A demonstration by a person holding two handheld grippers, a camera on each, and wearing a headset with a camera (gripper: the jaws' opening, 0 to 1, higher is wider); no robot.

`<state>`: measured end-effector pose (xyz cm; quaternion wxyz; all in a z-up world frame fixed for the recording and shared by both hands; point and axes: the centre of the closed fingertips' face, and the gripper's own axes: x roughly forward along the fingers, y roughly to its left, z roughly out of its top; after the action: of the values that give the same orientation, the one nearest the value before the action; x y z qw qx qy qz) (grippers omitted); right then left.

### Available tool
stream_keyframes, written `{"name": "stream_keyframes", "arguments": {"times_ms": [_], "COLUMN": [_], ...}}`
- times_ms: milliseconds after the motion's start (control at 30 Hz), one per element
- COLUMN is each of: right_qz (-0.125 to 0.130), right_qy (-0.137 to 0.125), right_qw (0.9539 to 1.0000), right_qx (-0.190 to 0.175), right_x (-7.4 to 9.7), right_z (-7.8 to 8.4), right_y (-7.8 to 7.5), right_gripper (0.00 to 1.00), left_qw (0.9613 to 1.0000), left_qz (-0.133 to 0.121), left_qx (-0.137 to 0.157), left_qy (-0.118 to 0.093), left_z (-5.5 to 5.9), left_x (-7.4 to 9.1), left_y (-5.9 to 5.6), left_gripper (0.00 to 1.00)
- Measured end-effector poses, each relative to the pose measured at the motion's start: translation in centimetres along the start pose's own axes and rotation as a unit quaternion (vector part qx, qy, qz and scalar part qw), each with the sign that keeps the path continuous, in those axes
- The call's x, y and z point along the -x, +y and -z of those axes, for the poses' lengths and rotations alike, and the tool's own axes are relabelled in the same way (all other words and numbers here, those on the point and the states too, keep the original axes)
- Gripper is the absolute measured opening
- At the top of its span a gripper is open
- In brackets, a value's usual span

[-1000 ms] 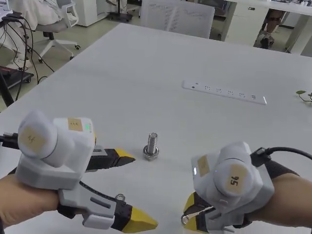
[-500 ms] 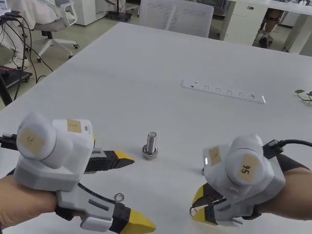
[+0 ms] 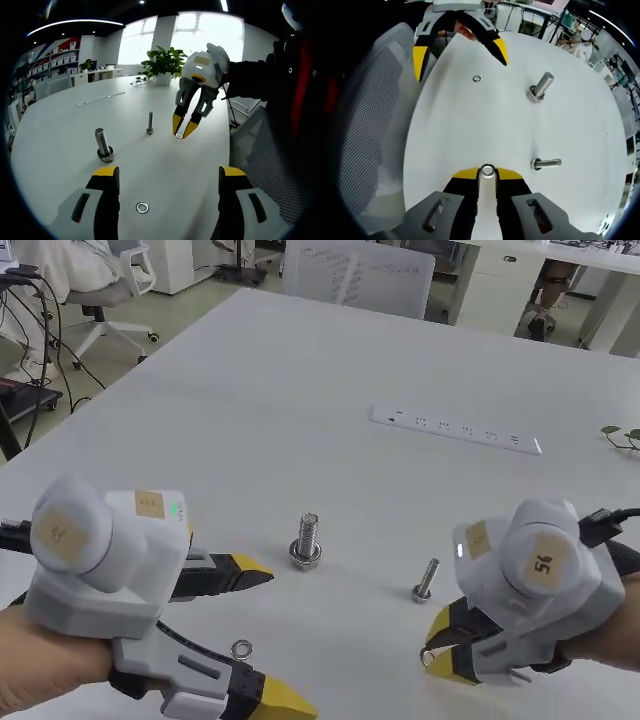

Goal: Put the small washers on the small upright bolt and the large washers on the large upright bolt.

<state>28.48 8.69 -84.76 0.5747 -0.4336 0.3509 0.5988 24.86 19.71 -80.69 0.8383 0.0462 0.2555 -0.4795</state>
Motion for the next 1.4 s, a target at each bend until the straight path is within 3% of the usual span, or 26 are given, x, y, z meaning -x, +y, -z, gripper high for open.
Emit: {"name": "stream_keyframes", "arguments": {"times_ms": [700,1400], "right_qz": [0.025,0.053], "right_qy": [0.010,0.013], "right_qw": [0.9996,0.9984], "right_qx": [-0.012,0.017], "right_x": [2.8,5.0], "right_z": [1.1,-0.7], "right_y": [-2.4,-5.7], "right_gripper": [0.13,0.13], "left_qw": [1.0000,1.0000], "left_qz": [0.000,-0.004], "left_qx": [-0.001,0.002], "left_qy": [0.001,0.001], "left_z": [0.0,0.0], "left_x": [0.0,0.0], "left_y": [0.0,0.2], "left_gripper": [0.81,0.81]}}
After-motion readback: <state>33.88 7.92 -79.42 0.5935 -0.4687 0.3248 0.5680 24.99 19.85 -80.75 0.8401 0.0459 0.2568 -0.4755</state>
